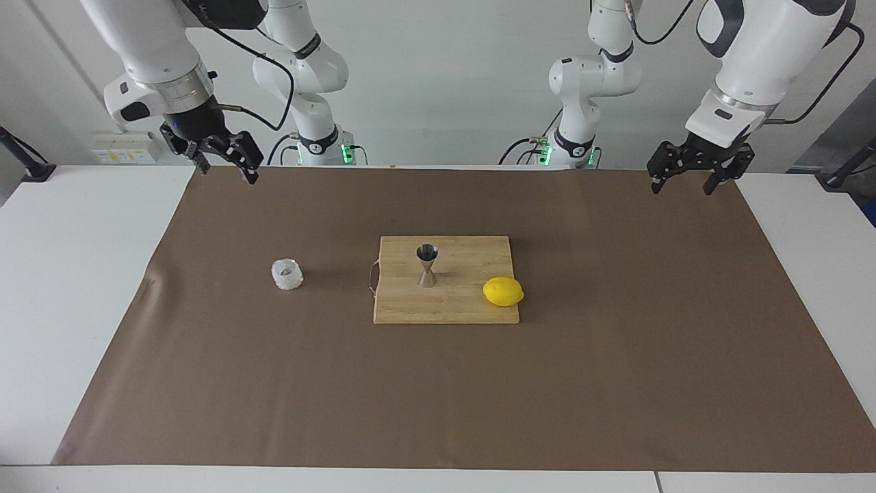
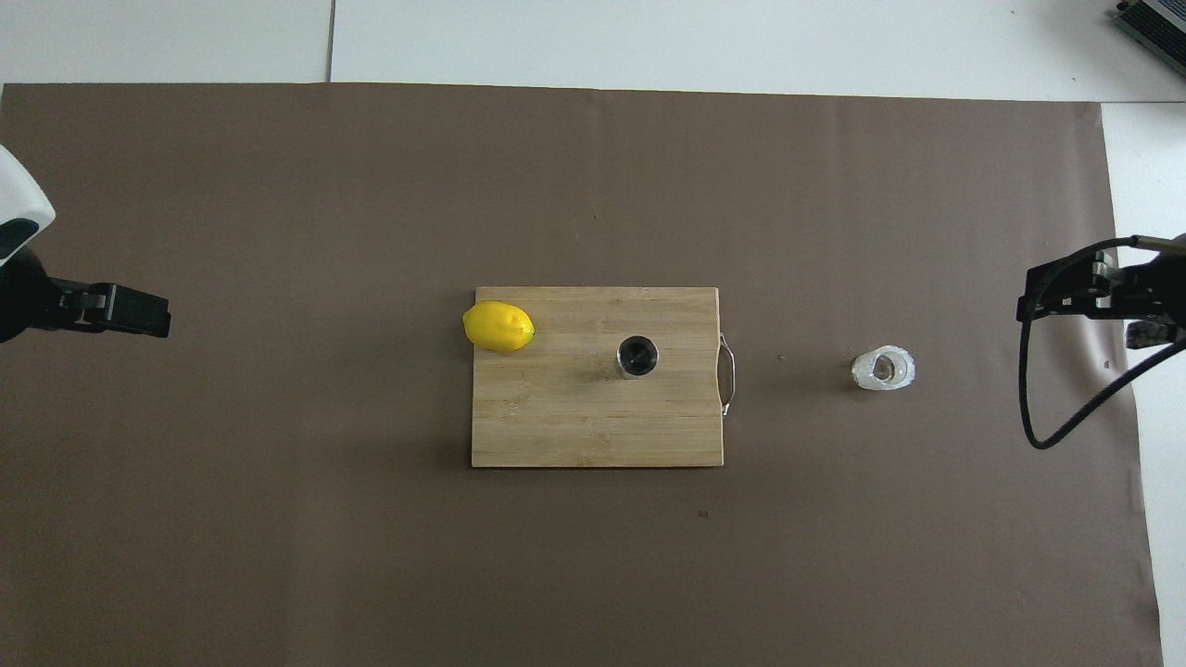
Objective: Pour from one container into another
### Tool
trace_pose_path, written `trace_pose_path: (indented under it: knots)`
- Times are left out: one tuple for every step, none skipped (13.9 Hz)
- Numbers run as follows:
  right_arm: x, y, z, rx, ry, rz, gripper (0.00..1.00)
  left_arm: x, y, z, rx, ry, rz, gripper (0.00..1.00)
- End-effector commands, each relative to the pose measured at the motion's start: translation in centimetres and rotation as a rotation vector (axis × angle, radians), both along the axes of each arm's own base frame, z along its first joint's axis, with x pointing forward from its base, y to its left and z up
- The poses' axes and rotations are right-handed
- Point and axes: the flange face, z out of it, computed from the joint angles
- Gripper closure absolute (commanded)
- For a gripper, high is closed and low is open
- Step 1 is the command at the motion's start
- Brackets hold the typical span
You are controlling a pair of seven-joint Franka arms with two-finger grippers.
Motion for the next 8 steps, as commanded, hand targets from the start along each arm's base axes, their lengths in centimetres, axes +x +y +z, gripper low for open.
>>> trace_pose_path:
  knots:
    - [-0.68, 0.29, -0.45, -0.029, -0.04, 0.089, 0.0, -0.72, 0.22, 0.24, -0.007, -0.003, -0.004, 0.0]
    - [-0.65, 0.31, -0.5, -0.028, -0.042, 0.093, 0.0, -0.72, 0.22, 0.24, -0.007, -0.003, -0.004, 0.0]
    - [-0.74, 0.31, -0.45, -0.028, -0.039, 0.093, 0.0, -0.72, 0.22, 0.24, -0.007, -0.003, -0.004, 0.0]
    - [-0.8, 0.8, -0.49, -0.027, -0.034, 0.1, 0.0, -0.72, 0.23, 0.24, -0.005, -0.003, -0.004, 0.0]
    - [-0.81, 0.96, -0.5, -0.027, -0.034, 0.103, 0.0, -0.72, 0.22, 0.24, -0.007, -0.003, -0.004, 0.0]
    - [-0.81, 0.96, -0.5, -0.027, -0.034, 0.103, 0.0, -0.72, 0.22, 0.24, -0.007, -0.003, -0.004, 0.0]
    - [-0.82, 0.9, -0.51, -0.026, -0.033, 0.099, 0.0, -0.72, 0.22, 0.24, -0.007, -0.003, -0.004, 0.0]
    - [-0.8, 0.9, -0.5, -0.026, -0.034, 0.099, 0.0, -0.72, 0.22, 0.24, -0.007, -0.003, -0.004, 0.0]
